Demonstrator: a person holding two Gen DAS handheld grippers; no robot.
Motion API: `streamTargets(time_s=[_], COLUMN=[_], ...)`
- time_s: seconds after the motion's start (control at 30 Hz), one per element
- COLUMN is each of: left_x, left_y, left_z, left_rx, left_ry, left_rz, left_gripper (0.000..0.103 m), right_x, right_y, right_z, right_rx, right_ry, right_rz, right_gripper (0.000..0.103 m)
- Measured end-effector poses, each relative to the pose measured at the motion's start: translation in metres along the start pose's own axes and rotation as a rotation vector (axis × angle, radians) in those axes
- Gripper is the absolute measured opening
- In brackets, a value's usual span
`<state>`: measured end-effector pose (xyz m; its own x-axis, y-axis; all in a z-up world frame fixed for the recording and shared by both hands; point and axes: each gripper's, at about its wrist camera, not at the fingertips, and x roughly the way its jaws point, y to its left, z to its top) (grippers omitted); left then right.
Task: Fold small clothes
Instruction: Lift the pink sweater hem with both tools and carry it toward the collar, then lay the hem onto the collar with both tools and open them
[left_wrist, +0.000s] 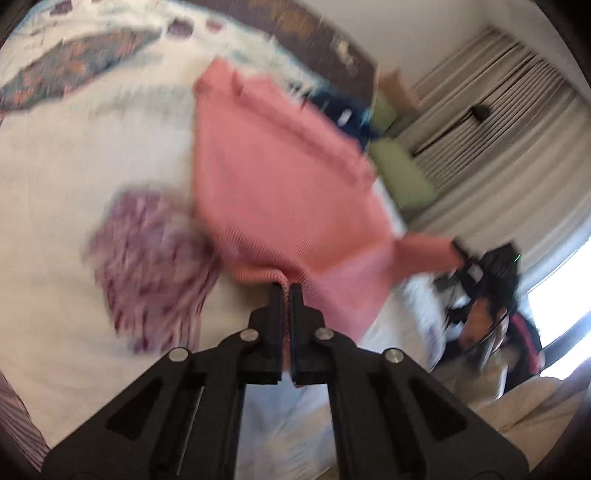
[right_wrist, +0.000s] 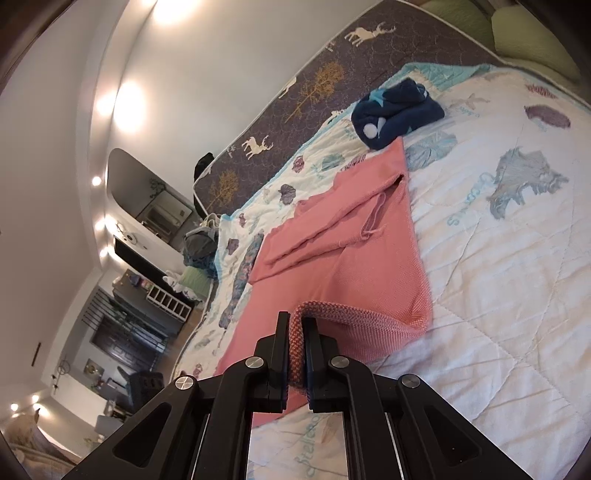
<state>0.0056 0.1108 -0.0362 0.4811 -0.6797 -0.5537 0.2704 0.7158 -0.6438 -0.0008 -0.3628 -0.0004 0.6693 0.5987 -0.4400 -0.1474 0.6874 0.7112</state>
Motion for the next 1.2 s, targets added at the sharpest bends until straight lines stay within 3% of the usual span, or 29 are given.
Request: streamTargets(time_s=[0.07,0.2,0.4,0.77,1.2], left_x=[-0.016,-0.042,-0.055,-0.013,0.076], left_y=[-0.011,-0.034,-0.047,-0.048,-0.007], left_z=[0.017,0.054,0.100,0.169,0.246], left_rx=[0.036,0.125,0.203,0.225,0.143], left_ry=[-0.074,-0.198,-0.269,-0.281,-0.225], left_rz=[-0.037,-0.030,0.011,0.057,0.093], left_gripper=[0.003,0.003,0.003,0.003,0.003], right_x=[-0.005,-0.010,-0.007,0.031,0.135], right_y=[0.004,0.014,0.033,0.045,-0.022], right_z=[0.005,0.020,0.055,0.131,0.197], right_rx=[-0.013,-0.043,-0.104,-0.154,-0.037], right_ry=[-0.014,-0.038,-0.072,-0.117,-0.053], right_rz=[-0.007,-0.010,-0.010,-0.050,-0.133], right_gripper=[0.006,0.006,0.006,0.006,0.006])
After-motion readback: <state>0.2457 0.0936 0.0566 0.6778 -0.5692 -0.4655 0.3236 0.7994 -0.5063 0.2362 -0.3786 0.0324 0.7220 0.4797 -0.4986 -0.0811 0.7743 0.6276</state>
